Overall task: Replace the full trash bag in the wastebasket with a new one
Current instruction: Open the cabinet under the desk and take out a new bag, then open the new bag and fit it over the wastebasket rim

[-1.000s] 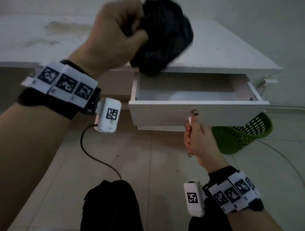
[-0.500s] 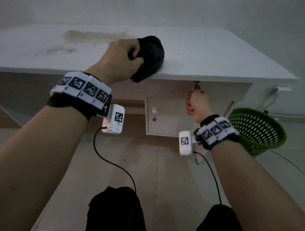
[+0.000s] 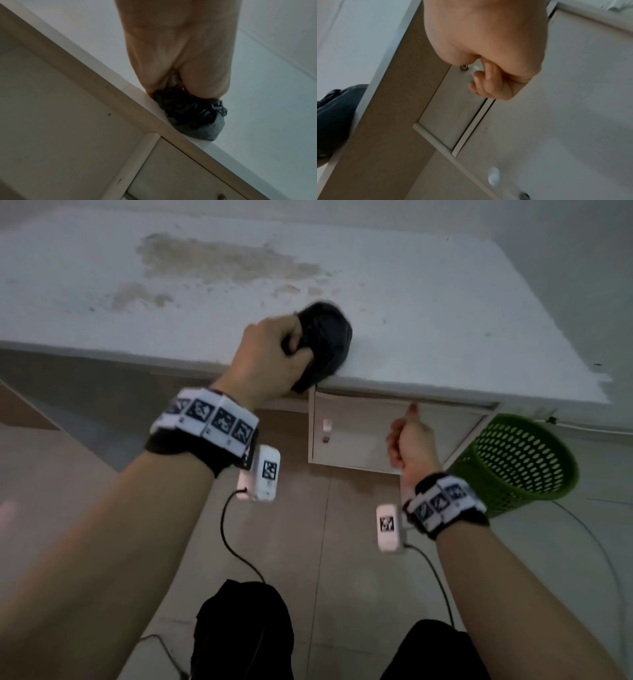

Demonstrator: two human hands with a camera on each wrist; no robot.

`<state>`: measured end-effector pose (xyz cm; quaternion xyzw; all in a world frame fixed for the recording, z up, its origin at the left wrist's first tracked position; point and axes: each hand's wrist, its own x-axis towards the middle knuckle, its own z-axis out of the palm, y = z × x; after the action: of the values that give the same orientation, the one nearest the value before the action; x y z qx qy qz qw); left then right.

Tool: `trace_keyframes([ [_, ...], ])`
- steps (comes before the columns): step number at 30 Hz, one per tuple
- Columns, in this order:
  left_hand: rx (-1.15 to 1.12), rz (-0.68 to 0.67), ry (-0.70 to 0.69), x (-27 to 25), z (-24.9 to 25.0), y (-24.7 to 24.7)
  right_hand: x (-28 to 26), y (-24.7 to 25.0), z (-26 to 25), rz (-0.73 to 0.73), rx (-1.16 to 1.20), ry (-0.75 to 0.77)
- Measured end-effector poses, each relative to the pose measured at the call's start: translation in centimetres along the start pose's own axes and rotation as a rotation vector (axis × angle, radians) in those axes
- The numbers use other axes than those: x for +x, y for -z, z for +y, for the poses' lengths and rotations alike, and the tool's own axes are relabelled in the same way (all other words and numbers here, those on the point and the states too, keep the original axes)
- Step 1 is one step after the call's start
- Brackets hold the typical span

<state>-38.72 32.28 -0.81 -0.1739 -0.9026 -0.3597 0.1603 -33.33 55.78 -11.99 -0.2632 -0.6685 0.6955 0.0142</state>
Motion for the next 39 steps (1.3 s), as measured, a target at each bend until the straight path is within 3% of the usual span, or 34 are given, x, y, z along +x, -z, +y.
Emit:
trace_keyframes([
  [5, -0.124, -0.059, 0.205, -3.5, 3.5, 3.2, -8.9, 5.2, -1.4, -0.046, -0.413, -0.047],
  [7, -0.104, -0.152, 0.292, -7.0, 5.5, 4.8, -13.3, 8.0, -2.2, -0.056, -0.555, -0.068],
  [12, -0.054, -0.742, 0.565, -17.0, 9.8, 6.3, -25.5, 16.3, -1.3, -0.15, -0.782, -0.352],
  [15, -0.111, -0.921, 0.521, -18.9, 13.6, 4.3, -31.4, 21.4, 0.9, -0.139, -0.815, -0.534],
  [20, -0.268, -0.954, 0.483, -16.2, 22.9, -2.4, -36.0, 29.9, 2.9, -0.216, -0.792, -0.769],
  [25, -0.184, -0.951, 0.59, -15.3, 27.3, -9.5, -32.8, 38.0, 1.4, -0.241, -0.842, -0.785],
  [29, -0.034, -0.959, 0.716, -16.8, 28.4, -12.5, -26.4, 42.6, -2.0, -0.271, -0.917, -0.573],
  [33, 0.029, -0.95, 0.875, -17.6, 29.1, -14.4, -19.0, 44.7, -7.4, -0.258, -0.814, -0.317],
  [36, 0.035, -0.944, 0.926, -16.0, 29.9, -18.4, -13.0, 46.7, -10.5, -0.254, -0.713, -0.265],
  [39, 0.001, -0.939, 0.932, -12.3, 31.6, -24.1, -7.0, 48.9, -10.3, -0.285, -0.7, -0.281],
])
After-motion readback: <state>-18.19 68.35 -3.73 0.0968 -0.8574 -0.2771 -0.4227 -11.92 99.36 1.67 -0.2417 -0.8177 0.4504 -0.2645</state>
